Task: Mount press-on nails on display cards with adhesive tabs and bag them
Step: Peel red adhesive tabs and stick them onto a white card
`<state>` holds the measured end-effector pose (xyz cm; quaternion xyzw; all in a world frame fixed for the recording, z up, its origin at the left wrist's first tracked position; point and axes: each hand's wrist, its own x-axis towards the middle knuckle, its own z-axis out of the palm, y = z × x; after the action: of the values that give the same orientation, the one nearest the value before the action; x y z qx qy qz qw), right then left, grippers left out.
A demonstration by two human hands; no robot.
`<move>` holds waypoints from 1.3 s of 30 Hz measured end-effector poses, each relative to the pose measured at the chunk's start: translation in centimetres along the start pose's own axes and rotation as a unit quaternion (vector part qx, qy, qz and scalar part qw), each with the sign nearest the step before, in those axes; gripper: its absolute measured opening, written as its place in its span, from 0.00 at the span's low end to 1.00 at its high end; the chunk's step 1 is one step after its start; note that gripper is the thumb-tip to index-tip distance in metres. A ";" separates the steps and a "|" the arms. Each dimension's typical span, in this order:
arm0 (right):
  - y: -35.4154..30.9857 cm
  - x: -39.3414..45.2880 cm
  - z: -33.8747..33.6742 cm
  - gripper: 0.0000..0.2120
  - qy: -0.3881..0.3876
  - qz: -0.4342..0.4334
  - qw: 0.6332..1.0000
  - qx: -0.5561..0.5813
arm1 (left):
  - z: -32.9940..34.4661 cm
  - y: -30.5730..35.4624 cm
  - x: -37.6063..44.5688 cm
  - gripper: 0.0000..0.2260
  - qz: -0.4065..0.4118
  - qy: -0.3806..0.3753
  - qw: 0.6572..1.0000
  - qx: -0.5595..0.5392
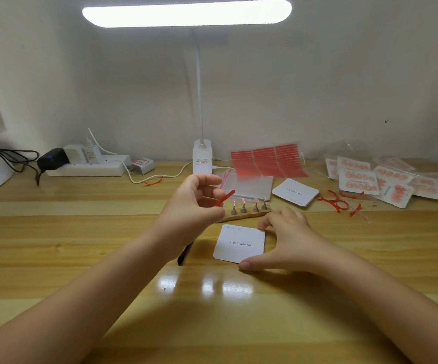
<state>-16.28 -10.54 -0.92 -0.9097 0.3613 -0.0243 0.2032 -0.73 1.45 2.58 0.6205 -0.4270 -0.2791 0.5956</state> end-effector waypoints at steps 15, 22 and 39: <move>-3.2 -3.0 -2.3 0.41 0.259 -0.221 0.912 0.228 | -0.5 1.8 -0.9 0.30 0.161 0.109 0.981 0.003; -4.2 -3.6 -3.7 0.14 0.129 -0.113 0.833 0.526 | -0.5 2.5 -1.1 0.30 0.177 0.130 0.975 -0.026; -4.3 -4.0 -4.5 0.09 0.197 -0.131 0.818 0.525 | -0.6 5.2 -2.2 0.15 0.190 0.089 0.975 -0.069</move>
<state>-17.30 -6.66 5.32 -0.6799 0.2033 -0.4155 0.5689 -2.33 4.04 7.42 0.5079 -0.4622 -0.1331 0.7146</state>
